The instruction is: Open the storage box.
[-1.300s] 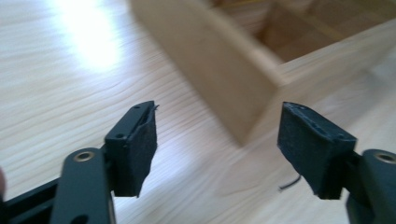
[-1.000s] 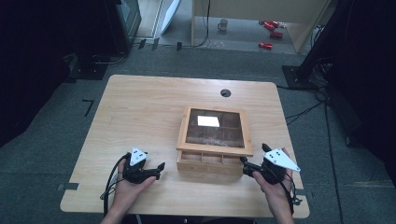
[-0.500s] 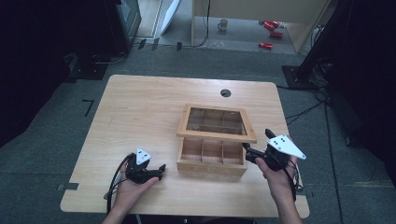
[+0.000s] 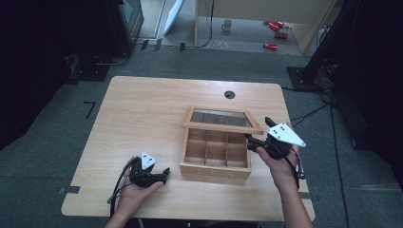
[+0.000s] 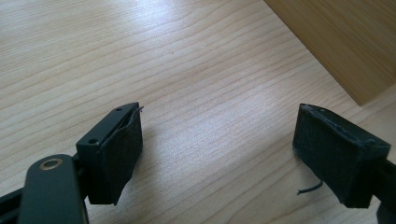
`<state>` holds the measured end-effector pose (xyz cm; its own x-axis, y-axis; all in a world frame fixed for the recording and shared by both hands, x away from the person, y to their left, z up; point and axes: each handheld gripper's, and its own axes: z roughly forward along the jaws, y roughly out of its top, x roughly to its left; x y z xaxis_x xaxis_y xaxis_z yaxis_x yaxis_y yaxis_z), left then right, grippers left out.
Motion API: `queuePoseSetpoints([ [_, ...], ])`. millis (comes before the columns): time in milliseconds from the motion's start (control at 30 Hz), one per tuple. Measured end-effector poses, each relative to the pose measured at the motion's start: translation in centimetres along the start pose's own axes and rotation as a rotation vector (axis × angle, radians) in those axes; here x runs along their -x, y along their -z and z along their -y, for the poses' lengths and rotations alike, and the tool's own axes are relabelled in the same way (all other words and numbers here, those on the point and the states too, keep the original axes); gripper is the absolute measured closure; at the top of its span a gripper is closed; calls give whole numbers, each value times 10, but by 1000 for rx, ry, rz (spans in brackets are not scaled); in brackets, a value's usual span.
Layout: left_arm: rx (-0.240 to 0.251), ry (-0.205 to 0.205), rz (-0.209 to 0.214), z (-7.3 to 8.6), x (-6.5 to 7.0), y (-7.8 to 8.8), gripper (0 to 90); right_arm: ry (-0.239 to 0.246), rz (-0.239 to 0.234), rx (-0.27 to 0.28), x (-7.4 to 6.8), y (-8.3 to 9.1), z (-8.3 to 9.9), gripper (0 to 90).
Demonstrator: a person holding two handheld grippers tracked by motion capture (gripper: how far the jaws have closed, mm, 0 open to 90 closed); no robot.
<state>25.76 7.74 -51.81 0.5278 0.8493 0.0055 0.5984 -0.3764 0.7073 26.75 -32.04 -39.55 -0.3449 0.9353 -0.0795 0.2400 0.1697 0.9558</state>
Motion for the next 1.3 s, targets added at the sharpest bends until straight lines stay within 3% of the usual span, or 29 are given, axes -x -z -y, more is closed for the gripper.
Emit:
queuePoseSetpoints([
  [200,3,-2,4,0,0,0,166,-12,-65,70,7,-7,-9,425],
  [367,3,-5,5,0,0,-1,166,-18,-62,99,14,-14,-16,477],
  [467,5,-6,6,0,0,-1,167,-38,-33,127,22,-16,-20,619],
  [533,4,-7,6,-1,0,-1,167,-69,-49,140,27,-18,-23,624],
  [833,6,-8,7,0,0,-1,168,-70,-11,131,37,-38,-41,646],
  [1033,5,-11,8,0,0,-1,167,-95,28,97,43,-55,-57,659],
  [1300,3,-12,9,-1,0,-1,164,-128,41,69,51,-72,-68,663],
])
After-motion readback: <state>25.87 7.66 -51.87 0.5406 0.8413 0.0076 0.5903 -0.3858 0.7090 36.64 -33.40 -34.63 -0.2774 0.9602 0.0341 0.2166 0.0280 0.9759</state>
